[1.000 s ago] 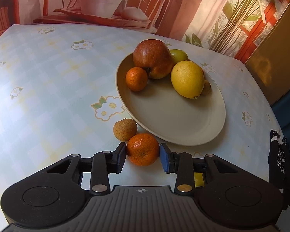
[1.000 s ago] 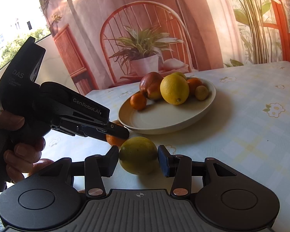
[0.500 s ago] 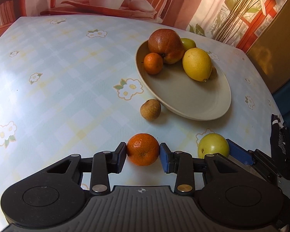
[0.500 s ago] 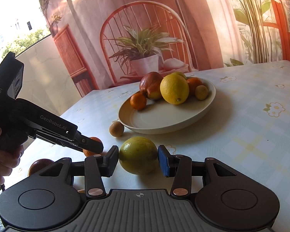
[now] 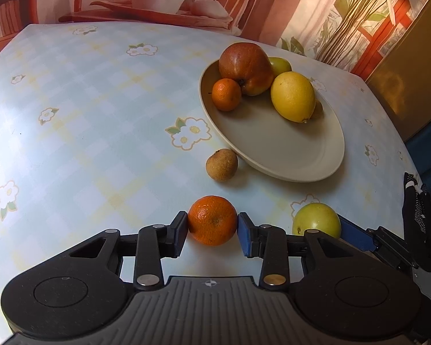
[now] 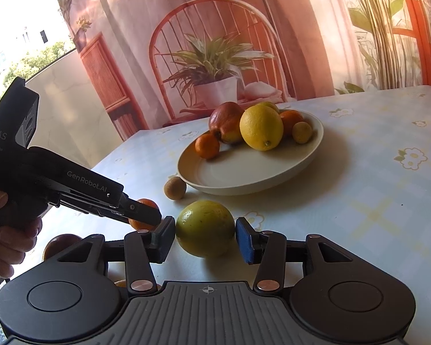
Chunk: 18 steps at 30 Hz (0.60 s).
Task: Organize fruits
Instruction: 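Hold the green citrus in the right gripper while the left gripper grasps a mandarin, then carry the mandarin with the left gripper while the right carries the citrus onto the plate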
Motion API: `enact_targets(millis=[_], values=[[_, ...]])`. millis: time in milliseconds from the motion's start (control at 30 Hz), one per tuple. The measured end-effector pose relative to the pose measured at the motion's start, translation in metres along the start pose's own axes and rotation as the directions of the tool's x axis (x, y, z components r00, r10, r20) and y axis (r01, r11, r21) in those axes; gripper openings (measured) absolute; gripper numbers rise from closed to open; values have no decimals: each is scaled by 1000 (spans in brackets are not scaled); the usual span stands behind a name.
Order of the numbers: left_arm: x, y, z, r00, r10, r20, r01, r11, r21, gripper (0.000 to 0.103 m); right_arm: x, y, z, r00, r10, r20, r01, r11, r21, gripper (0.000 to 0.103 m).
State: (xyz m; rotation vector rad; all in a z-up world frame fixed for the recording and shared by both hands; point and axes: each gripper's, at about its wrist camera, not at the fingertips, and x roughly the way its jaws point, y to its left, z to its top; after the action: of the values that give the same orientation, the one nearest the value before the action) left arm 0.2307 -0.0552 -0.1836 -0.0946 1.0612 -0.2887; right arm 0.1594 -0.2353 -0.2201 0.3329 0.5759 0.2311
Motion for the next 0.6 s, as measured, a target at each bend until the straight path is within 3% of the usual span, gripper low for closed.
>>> enact_targets(millis=[267,600], values=[[-16,-10,3,998,-30,56,28,998,49,39,-2,1,1,1000,2,-6,-2,1000,-3,42],[-28,-35,27,988,-88,125,75,991,109,39,-16,-12,16,997,-65,35,64,997,33,42]])
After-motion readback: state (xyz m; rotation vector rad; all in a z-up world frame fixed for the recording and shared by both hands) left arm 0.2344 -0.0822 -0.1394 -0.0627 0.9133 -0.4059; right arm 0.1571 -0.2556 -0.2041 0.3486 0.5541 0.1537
